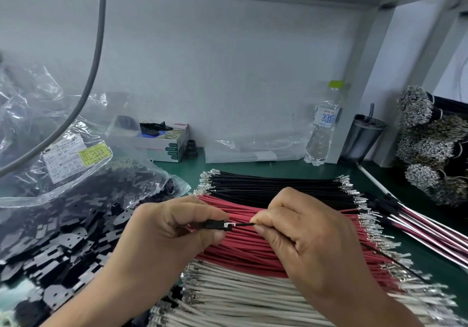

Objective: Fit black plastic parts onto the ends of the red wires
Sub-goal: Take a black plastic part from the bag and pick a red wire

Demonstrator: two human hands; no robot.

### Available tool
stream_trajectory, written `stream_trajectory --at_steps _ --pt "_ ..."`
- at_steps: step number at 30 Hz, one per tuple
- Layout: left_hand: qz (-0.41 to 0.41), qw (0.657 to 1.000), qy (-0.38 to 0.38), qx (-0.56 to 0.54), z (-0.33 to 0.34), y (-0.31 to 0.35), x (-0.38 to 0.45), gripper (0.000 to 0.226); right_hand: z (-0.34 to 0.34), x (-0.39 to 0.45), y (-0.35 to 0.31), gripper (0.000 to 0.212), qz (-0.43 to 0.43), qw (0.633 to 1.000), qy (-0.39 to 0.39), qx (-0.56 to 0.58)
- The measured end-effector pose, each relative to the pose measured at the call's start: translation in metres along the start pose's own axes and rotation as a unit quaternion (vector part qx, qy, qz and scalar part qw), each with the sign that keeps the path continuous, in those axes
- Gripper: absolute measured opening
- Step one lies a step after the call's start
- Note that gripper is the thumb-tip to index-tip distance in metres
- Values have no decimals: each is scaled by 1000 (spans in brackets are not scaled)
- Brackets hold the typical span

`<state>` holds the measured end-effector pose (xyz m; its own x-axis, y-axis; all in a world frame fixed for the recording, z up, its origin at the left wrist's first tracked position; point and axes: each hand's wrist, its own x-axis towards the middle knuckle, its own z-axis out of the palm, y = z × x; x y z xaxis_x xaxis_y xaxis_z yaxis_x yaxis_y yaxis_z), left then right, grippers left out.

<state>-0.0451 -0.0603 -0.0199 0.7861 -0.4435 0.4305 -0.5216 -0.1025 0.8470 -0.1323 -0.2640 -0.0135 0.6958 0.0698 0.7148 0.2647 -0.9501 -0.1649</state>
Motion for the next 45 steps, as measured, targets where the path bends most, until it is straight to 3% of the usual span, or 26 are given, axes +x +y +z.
stream_trajectory --at_steps 3,7,10,22,36,45 --pt "4 1000 -1 9 -1 1 -1 25 4 0 -1 19 9 1000 6 23" --pt "-56 992 -33 -113 0 0 -1 26 9 -2 -5 20 19 996 5 83" --pt "-71 987 -37 -143 1 -1 0 26 8 -1 -6 20 19 996 12 84" --pt "-18 998 -17 -59 2 -7 0 21 8 -2 -6 19 -12 999 18 36" --pt "16 998 -2 -53 5 -10 -1 19 10 -2 -7 21 -7 999 17 47" --pt "27 999 1 -38 7 -12 -3 20 5 3 -8 20 -47 999 17 15"
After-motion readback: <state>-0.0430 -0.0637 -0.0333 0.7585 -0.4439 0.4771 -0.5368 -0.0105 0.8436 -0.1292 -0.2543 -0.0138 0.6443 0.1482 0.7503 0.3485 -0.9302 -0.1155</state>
